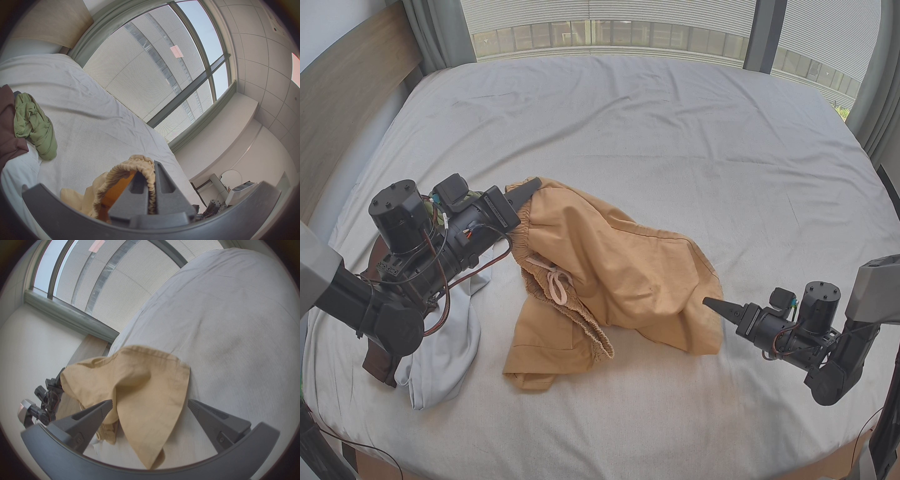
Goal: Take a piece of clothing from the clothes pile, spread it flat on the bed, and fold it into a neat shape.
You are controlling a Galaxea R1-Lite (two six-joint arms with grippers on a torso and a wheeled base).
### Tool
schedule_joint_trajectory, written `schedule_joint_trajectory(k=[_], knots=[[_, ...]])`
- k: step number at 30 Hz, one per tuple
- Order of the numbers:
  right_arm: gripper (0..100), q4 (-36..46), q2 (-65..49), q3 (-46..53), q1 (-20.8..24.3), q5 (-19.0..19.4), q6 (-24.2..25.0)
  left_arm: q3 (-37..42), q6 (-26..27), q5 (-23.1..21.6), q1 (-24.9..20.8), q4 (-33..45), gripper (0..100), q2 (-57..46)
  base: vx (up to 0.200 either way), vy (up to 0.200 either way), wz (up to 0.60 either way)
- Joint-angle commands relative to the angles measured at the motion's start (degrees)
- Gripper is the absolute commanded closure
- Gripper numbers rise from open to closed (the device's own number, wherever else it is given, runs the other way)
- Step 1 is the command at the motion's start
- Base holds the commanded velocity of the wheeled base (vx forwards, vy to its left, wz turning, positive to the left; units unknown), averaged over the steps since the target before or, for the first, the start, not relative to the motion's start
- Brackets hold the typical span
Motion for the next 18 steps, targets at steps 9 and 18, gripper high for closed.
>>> schedule_joint_trajectory(k=[9,18], knots=[[0,0.36,4.22,-6.07,-1.13,-0.16,2.91,-0.01,-0.01,0.08,0.03,-1.18,100,-0.06,0.0,0.0,0.0],[0,0.27,6.85,-7.3,-3.06,-0.25,2.73,-0.01,-0.01,0.08,0.03,-1.18,100,-0.06,0.0,0.0,0.0]])
